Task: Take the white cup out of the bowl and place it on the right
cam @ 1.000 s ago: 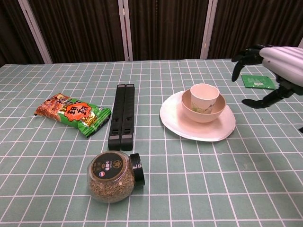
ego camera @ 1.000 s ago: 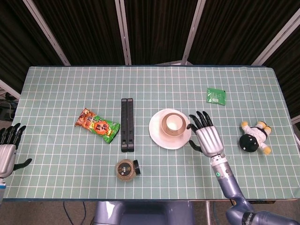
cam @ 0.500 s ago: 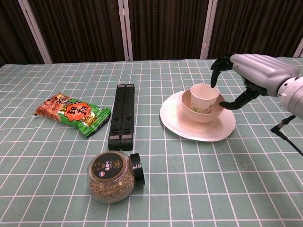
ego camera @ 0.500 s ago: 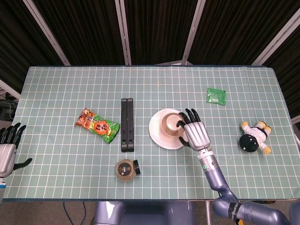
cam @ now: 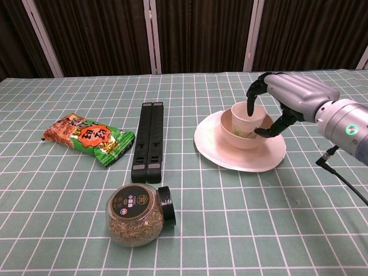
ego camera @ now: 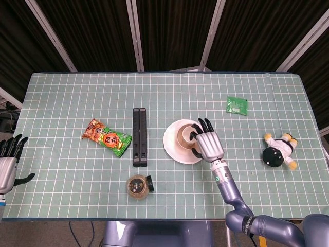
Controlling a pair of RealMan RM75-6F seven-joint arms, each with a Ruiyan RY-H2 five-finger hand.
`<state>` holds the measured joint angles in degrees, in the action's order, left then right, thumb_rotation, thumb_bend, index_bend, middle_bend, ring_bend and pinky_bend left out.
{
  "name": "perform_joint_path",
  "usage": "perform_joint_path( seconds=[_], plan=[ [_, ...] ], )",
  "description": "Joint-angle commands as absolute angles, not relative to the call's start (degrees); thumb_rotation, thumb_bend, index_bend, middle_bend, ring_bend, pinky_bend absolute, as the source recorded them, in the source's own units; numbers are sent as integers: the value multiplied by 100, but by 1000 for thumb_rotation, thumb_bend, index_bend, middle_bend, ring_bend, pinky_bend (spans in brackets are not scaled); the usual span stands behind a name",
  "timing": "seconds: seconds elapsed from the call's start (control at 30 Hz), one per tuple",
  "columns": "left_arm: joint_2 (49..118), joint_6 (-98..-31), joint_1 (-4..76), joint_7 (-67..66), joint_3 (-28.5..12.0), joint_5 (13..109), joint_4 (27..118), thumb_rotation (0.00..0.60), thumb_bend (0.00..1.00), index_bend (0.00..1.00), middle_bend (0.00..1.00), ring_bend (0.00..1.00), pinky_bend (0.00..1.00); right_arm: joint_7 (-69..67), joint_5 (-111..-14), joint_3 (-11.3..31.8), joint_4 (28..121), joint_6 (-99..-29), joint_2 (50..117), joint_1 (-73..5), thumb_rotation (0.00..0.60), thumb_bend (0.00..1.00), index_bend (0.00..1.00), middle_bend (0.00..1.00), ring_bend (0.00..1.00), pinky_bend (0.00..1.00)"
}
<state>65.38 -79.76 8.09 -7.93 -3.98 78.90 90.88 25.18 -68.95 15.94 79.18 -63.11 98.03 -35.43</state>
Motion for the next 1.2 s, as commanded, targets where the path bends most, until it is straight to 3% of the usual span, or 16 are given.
perform_joint_path(
  seconds=[0.03, 0.67, 0.93, 1.2],
  plan=[
    [6538, -7977, 808, -783, -396, 7894, 9087, 600, 0, 0, 0, 0, 0, 2494, -6851, 1602, 7788, -6288, 9882, -3598, 600, 209, 492, 209, 0, 0],
    [6520, -7963, 815, -705, -384, 7914, 9075, 600, 0, 0, 0, 0, 0, 2244, -6928, 1550, 7192, -6397, 10299, -3816, 600, 373, 609, 261, 0, 0],
    [6539, -7950, 827, -757, -375, 7918, 9076, 600, 0, 0, 0, 0, 0, 2318, -7185, 1597, 7786, -6819, 9925, -3720, 600, 372, 623, 266, 0, 0],
    [6544, -7987, 815, -789, -369, 7932, 9094, 600, 0, 0, 0, 0, 0, 2499, -7267, 1447, 8505, -7347, 8936, -3183, 600, 367, 627, 266, 0, 0]
  ],
)
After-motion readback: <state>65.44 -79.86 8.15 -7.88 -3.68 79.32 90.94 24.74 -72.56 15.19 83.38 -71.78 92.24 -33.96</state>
